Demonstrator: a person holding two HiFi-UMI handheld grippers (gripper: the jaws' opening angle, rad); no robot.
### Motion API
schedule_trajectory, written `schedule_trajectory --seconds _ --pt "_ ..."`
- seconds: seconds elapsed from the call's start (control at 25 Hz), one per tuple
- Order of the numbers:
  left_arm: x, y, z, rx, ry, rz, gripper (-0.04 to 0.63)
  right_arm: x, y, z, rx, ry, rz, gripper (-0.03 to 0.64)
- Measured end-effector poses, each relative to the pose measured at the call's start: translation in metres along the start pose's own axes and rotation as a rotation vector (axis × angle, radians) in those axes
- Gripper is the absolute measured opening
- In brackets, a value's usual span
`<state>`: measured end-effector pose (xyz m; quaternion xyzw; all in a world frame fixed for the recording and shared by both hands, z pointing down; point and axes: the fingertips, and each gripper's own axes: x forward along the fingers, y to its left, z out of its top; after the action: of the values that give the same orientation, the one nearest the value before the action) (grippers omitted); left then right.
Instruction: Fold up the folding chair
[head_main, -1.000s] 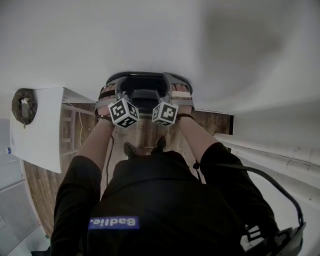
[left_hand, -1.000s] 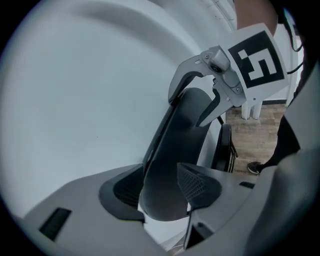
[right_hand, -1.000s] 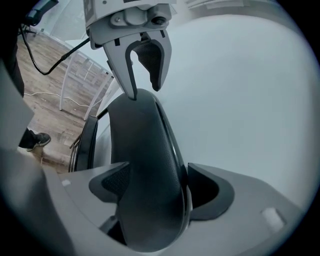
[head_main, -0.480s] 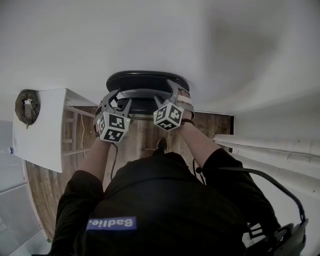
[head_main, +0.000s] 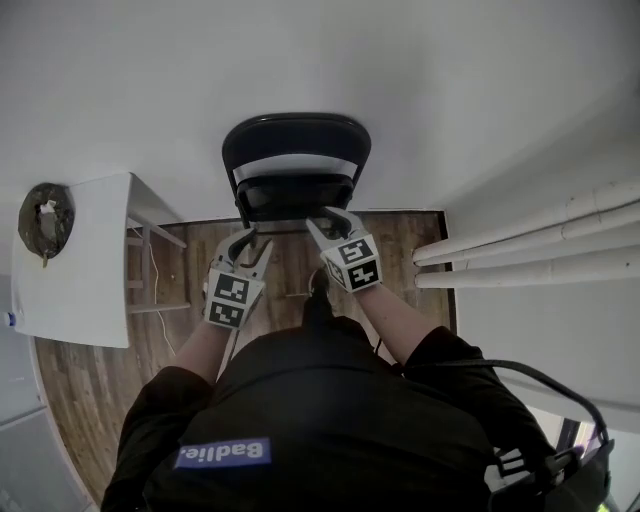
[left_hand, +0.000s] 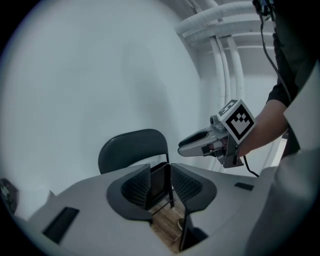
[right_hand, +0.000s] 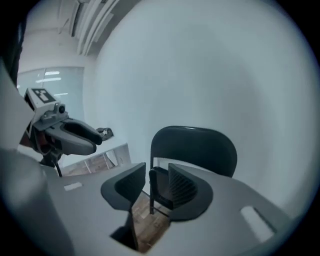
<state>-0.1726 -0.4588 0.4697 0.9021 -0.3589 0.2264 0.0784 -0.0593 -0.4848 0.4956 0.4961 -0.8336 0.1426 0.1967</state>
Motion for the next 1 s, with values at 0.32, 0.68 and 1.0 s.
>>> schedule_trajectory --seconds 0.32,0.68,1.0 --pt "-0.101 -0.060 -0.025 -0.122 -0.078 -0.148 0.052 -0.103 0.102 -0.028 0.104 -0.029 -0.007 0.020" --pt "-0.159 -0.146 -0.012 -0.145 -0.247 -0.236 0.005 -0.186 0.160 -0.053 0.075 -0.088 0.132 0.002" --pt "-0.160 -0.196 0.009 -0.141 -0.278 -0.225 0.005 -0.232 0.152 -0.059 0.082 -0.150 0.247 0.002"
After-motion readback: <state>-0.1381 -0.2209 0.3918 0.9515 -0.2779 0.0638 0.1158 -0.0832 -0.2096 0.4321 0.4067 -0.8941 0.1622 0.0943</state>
